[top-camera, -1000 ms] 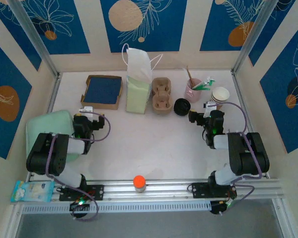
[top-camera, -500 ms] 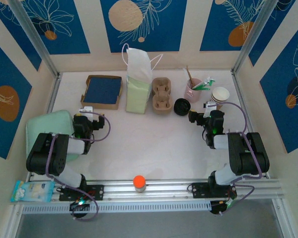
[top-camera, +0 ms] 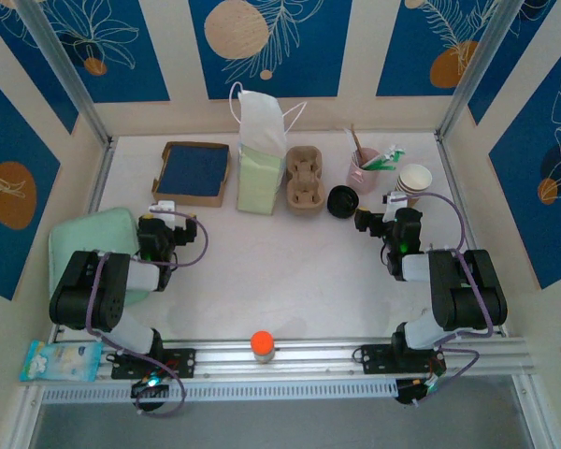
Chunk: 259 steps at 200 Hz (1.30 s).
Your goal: Pack the takeout coffee
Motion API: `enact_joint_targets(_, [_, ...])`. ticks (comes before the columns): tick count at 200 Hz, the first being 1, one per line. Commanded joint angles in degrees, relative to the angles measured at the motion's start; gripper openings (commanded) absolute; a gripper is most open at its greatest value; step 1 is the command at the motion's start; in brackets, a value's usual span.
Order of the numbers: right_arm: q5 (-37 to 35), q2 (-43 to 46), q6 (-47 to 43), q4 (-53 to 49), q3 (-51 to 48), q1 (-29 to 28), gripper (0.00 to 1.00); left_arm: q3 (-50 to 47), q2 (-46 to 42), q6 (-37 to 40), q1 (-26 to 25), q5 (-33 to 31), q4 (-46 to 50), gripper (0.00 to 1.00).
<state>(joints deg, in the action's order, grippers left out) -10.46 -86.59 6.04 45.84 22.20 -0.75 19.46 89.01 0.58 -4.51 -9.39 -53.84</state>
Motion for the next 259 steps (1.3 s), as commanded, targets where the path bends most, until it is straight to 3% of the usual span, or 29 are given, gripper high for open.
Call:
enact_joint_targets(1, [0.4, -0.7, 0.6, 1.5, 1.1, -0.3, 0.99, 1.2, 0.7, 0.7, 0.2, 1.0, -1.8, 1.0])
enact_joint_targets(23, [0.4, -0.7, 0.5, 1.4, 1.1, -0.3, 0.99, 2.3, 0.7, 2.4, 0.2, 6.3, 0.4, 1.0])
enact_joint_targets(85, [0.5, -0.7, 0.7, 1.3, 1.2, -0.2, 0.99, 2.8, 0.8, 2.0, 0.9, 7.6, 1.2, 1.0])
enact_joint_targets(134, [0.5, -0.7, 0.6, 1.3, 1.1, -0.2, 0.99, 2.2, 0.6, 1.7, 0.8, 5.2, 0.1, 1.0])
enact_joint_targets(149, [0.6, -0.4, 0.5, 1.4, 1.3, -0.2, 0.99, 1.4, -2.2, 2.7, -1.1, 1.5, 0.8, 1.0])
enact_joint_targets(164, [0.3, 3.9, -1.8, -6.5, 3.5, -2.2, 0.99, 3.0, -8.4, 3.3, -4.6, -7.5, 10.1, 1.0])
enact_joint_targets(184, [-3.9, 11.9, -4.8, -19.5, 7.9, -6.8, 0.99, 8.4, -15.8, -3.1, -5.2, -13.1, 27.7, 1.0])
enact_joint_targets(202, [-3.5, 18.9, -9.7, -19.8, 7.4, -11.4, 0.99, 11.9, -19.0, -8.7, -5.2, -15.9, 37.7, 1.0])
enact_joint_targets(219, [-2.9, 26.3, -11.7, -20.7, 6.9, -14.7, 0.99, 15.7, -21.2, -13.7, -5.2, -14.5, 47.7, 1.0])
enact_joint_targets(236, [-2.9, 33.4, -2.7, -25.9, 7.2, -14.2, 0.99, 19.2, -23.3, -20.4, -5.2, -10.4, 56.8, 1.0])
enact_joint_targets(251, [-9.7, 38.8, 23.7, -43.6, 8.1, -11.0, 0.99, 19.0, -24.7, -25.6, -5.0, -2.8, 57.9, 1.0])
enact_joint_targets(259, [-7.4, 41.2, 28.6, -49.1, 7.9, -7.7, 0.99, 18.5, -25.1, -25.4, -4.9, 4.6, 57.1, 1.0])
